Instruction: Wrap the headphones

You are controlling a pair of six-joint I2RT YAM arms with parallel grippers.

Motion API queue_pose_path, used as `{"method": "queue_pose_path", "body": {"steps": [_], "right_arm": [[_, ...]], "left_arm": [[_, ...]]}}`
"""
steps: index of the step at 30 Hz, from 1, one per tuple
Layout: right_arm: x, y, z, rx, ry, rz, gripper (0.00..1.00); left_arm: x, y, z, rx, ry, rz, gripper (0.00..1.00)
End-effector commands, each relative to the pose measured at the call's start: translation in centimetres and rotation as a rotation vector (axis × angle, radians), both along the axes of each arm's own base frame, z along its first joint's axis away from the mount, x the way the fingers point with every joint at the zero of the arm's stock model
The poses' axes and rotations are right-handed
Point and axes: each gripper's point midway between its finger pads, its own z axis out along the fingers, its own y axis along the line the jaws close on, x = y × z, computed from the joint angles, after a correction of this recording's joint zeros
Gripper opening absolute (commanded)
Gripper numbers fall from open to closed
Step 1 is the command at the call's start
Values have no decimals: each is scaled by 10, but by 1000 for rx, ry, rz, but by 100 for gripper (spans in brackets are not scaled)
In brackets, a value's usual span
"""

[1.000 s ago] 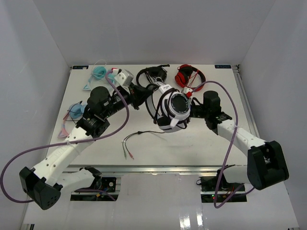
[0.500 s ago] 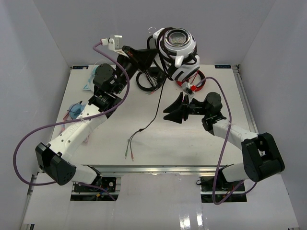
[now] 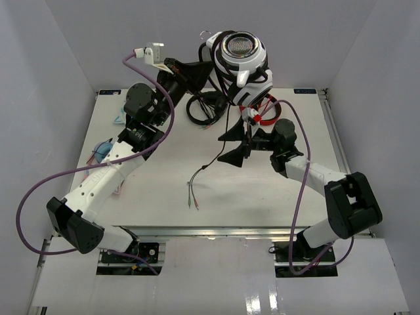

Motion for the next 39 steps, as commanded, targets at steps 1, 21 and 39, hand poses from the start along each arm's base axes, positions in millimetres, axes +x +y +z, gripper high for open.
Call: {"method": "queue_pose_path", "body": {"steps": [1, 21, 39], "right_arm": [[26, 24, 21, 18, -138, -21, 96], [-55, 34, -19, 43, -16, 158, 8], [-54, -47, -14, -602, -527, -127, 8]], "left_arm": [[-22, 18, 51, -110, -83, -1, 0], [4, 93, 60, -182, -24, 413, 0], [95, 143, -86, 555, 86, 940, 0]]}}
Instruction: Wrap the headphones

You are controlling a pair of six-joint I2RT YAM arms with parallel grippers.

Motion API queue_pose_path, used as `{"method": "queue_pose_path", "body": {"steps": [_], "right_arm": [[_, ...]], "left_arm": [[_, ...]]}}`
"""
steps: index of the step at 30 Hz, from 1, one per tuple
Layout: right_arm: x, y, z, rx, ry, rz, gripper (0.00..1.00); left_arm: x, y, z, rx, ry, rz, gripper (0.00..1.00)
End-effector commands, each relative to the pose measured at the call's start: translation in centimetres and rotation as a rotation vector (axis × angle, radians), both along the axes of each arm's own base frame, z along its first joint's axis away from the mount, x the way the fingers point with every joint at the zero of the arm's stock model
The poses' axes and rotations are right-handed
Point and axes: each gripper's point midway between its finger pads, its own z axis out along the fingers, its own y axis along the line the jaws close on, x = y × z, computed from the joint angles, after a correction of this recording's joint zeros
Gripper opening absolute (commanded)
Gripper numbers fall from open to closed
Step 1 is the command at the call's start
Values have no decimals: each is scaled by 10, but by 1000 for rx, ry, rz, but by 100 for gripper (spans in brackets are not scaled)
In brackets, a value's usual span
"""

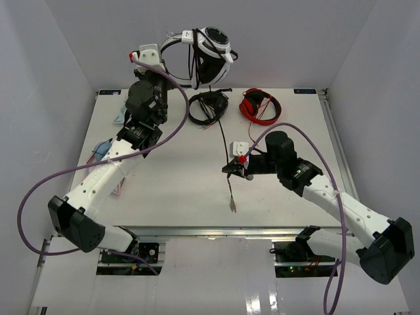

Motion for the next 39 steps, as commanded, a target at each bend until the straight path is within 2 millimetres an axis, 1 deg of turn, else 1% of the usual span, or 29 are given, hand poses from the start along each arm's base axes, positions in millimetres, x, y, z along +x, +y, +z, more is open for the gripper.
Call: {"method": "queue_pose_path", "body": {"steps": [1, 2, 3, 5, 7, 9, 11, 13, 15, 16, 17, 18, 19, 20, 22, 23, 24, 25, 27, 29, 30, 31, 32, 33, 34, 35, 36, 38, 39], "right_arm": [[20, -31, 9, -240, -177, -85, 8], [25, -33, 9, -280, -185, -102, 8], [32, -34, 15, -298, -211, -122, 8], [49, -36, 36, -313, -285, -179, 8], [67, -40, 62, -310, -371, -259, 8], [85, -47, 79, -323, -438, -342, 8], [111, -65, 100, -358, -545, -488, 8], [128, -80, 109, -394, -619, -587, 8], [142, -95, 117, -412, -685, -675, 8], [146, -101, 115, -422, -698, -688, 8], [149, -105, 110, -432, -705, -692, 8], [151, -107, 101, -443, -702, -685, 8], [151, -104, 99, -437, -701, -670, 8], [154, -106, 92, -433, -682, -667, 8], [154, -100, 74, -374, -597, -600, 8], [152, -96, 61, -349, -538, -573, 8], [147, -88, 54, -306, -496, -513, 8], [145, -88, 48, -301, -466, -515, 8], [127, -70, 30, -210, -331, -385, 8], [108, -58, 21, -121, -206, -280, 8], [92, -49, 16, -61, -118, -199, 8], [77, -43, 15, -6, -43, -125, 8], [69, -37, 18, 39, -12, -73, 8], [47, -31, 16, 95, 106, 16, 8], [39, -25, 26, 163, 130, 84, 8], [25, -22, 36, 225, 154, 177, 8], [11, -21, 40, 273, 210, 245, 9], [-8, -24, 40, 324, 315, 278, 15], [-15, -25, 35, 329, 406, 268, 18]], "left_arm": [[25, 3, -50, 140, 106, 85, 0], [29, -2, -61, 163, 132, 72, 0], [33, -7, -75, 194, 167, 54, 0], [40, -18, -109, 257, 251, 18, 0], [39, -28, -140, 311, 314, -37, 0], [31, -43, -161, 354, 346, -121, 0], [17, -52, -180, 395, 370, -203, 0], [0, -64, -192, 428, 374, -311, 0], [-23, -80, -200, 463, 361, -463, 0], [-38, -84, -198, 469, 341, -531, 0], [-52, -89, -200, 477, 330, -598, 0], [-66, -94, -207, 483, 333, -664, 0], [-75, -100, -210, 486, 332, -723, 0], [-87, -101, -207, 477, 316, -765, 0], [-113, -110, -196, 418, 289, -878, 0], [-120, -109, -187, 392, 270, -895, 0], [-126, -111, -180, 366, 259, -920, 0], [-130, -111, -174, 335, 248, -922, 0], [-142, -111, -152, 247, 211, -951, 0], [-148, -110, -135, 168, 190, -960, 0], [-149, -109, -125, 118, 176, -953, 0], [-149, -108, -116, 69, 165, -944, 0], [-147, -106, -110, 21, 164, -928, 0], [-147, -107, -101, 0, 146, -931, 0], [-148, -108, -95, -35, 138, -938, 0], [-149, -109, -89, -65, 130, -948, 0], [-151, -110, -83, -84, 111, -962, 0], [-154, -115, -73, -125, 91, -1001, 0], [-154, -118, -69, -134, 84, -1013, 0]]}}
